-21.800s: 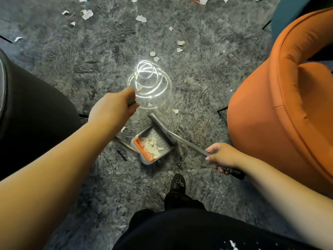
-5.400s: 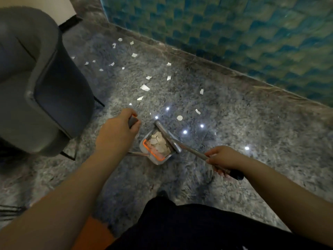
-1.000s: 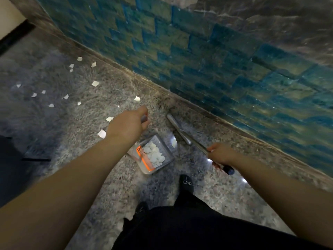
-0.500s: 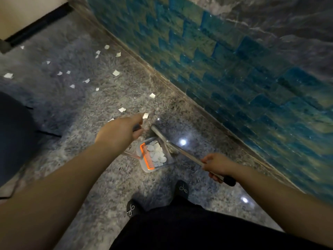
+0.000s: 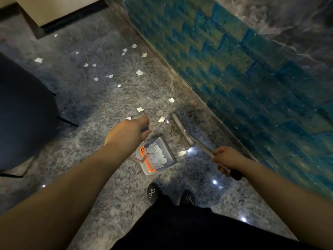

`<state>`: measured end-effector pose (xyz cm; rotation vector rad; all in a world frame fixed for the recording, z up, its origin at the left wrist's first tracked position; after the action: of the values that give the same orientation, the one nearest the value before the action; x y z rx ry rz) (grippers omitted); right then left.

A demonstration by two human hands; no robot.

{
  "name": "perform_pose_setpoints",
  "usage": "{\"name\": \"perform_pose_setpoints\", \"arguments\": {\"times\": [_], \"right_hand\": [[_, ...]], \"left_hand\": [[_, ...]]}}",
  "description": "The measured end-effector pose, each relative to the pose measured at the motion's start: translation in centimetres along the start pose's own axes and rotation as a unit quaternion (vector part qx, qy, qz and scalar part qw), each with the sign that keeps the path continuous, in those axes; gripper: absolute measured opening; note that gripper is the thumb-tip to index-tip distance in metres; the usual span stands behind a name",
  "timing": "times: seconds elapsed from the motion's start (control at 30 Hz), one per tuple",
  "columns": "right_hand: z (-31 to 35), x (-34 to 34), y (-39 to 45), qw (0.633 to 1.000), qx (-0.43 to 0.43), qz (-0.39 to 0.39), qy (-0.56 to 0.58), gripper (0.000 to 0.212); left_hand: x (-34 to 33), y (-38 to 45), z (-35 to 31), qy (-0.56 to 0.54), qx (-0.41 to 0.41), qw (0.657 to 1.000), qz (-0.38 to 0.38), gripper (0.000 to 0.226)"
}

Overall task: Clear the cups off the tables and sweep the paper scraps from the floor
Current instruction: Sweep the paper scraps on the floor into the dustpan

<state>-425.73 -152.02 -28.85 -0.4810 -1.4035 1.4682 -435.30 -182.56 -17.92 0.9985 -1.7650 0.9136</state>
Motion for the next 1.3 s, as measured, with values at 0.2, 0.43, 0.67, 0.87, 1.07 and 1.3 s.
{"name": "perform_pose_setpoints", "arguments": {"times": [0.2, 0.43, 0.67, 0.87, 1.07, 1.3], "right_hand": [[0.2, -3.1, 1.3, 0.997, -0.016, 0.031, -0.066, 0.014], [-0.6, -4.7, 0.1, 0.995, -0.043, 0.086, 0.023, 0.017], [2.1, -5.3, -2.0, 0.996, -0.009, 0.082, 0.029, 0.024], [5.6, -4.7, -1.9, 0.999, 0.027, 0.036, 0.024, 0.035], [9.6, -3.5, -1.1, 0.998, 0.039, 0.024, 0.044, 0.048], [15.5, 1.0, 1.8, 0.999, 0.048, 0.011, 0.013, 0.052]], "left_hand": [[0.3, 1.1, 0.4, 0.007, -0.005, 1.000, -0.025, 0.019], [0.2, 1.1, 1.6, 0.002, -0.014, 0.999, -0.038, 0.021], [0.6, 1.0, 3.3, -0.003, -0.016, 0.999, -0.034, 0.021], [2.5, -0.1, 6.3, -0.022, 0.042, 0.996, -0.077, 0.021], [5.1, -0.5, 10.2, -0.039, 0.100, 0.985, -0.138, 0.020], [5.6, 3.0, 12.7, -0.059, 0.160, 0.974, -0.150, 0.019]]}}
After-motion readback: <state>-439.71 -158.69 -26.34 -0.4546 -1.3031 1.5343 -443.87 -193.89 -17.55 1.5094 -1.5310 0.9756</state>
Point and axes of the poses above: each hand's wrist, its own y-axis towards the middle knuckle, its own x-axis out of the back of the hand, z = x × y, the point moved 9 cm from there along y, towards the middle knuckle, and after that the axes turned 9 degrees about -x, right-handed, at the moved point
